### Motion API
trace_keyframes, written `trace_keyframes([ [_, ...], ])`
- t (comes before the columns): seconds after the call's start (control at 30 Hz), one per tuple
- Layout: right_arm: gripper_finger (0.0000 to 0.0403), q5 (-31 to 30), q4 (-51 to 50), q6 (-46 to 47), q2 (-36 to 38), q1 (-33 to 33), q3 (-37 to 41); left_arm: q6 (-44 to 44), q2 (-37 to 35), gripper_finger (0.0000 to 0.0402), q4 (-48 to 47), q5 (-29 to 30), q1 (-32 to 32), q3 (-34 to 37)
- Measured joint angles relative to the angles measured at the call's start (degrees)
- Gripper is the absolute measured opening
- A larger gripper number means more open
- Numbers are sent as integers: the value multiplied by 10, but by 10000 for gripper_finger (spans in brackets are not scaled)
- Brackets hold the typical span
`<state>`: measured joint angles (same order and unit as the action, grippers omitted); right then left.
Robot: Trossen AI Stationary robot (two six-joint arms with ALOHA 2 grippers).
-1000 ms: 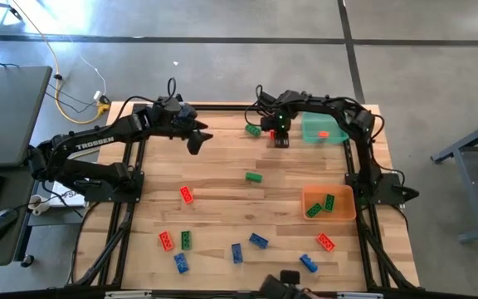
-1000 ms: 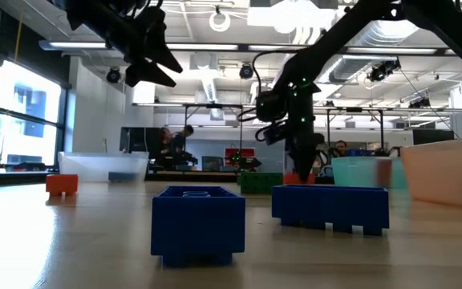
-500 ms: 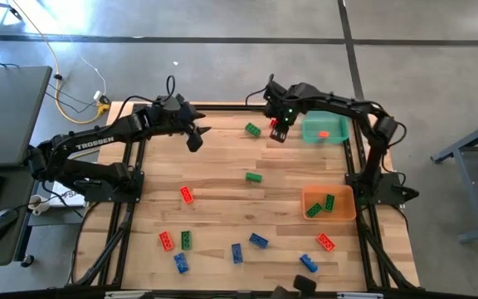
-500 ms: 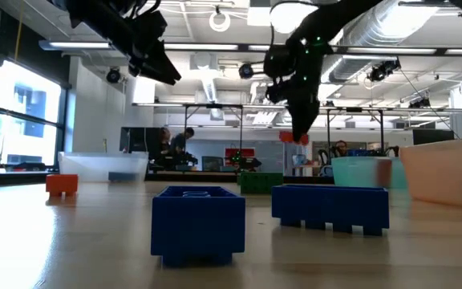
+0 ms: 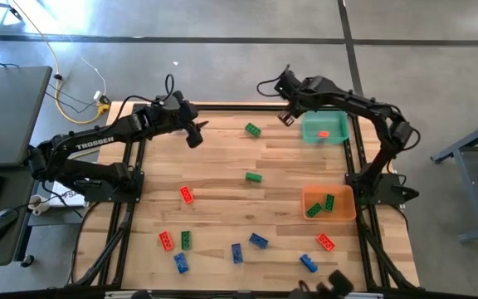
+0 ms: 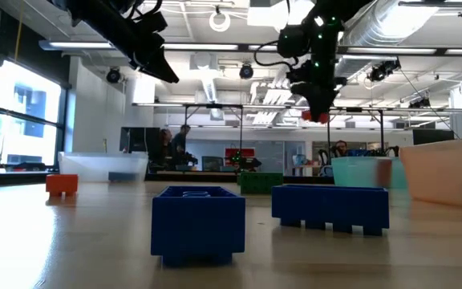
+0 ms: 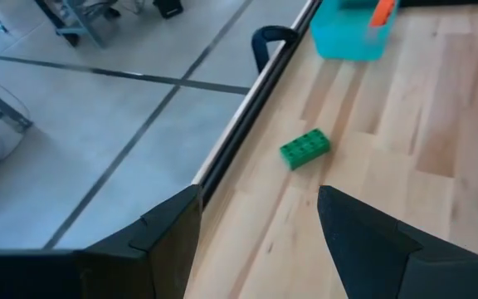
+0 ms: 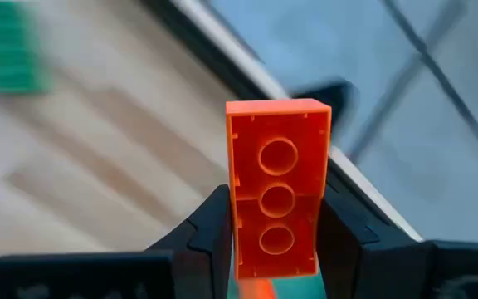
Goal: Sort & place blocks by color
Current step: Put the orange game piece into the green bin
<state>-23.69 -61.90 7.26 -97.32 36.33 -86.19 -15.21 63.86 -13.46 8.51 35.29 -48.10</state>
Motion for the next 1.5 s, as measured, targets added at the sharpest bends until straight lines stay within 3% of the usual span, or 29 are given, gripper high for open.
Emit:
trace_keyframes([
  [0.1,105,-49,-42,41,1,14,0,0,0,229,0,13,0,0],
  [0.23,105,-68,-70,77,1,35,11,0,0,229,0,14,0,0],
  [0.4,105,-23,-72,102,4,63,72,4,0,229,0,14,0,0],
  [0.67,105,-17,-50,107,25,98,156,30,0,229,2,13,0,0],
  [1.23,105,74,11,62,26,208,220,157,0,229,-14,10,-1,0],
  [1.5,107,85,23,57,26,210,219,256,0,229,-76,-53,-9,0],
])
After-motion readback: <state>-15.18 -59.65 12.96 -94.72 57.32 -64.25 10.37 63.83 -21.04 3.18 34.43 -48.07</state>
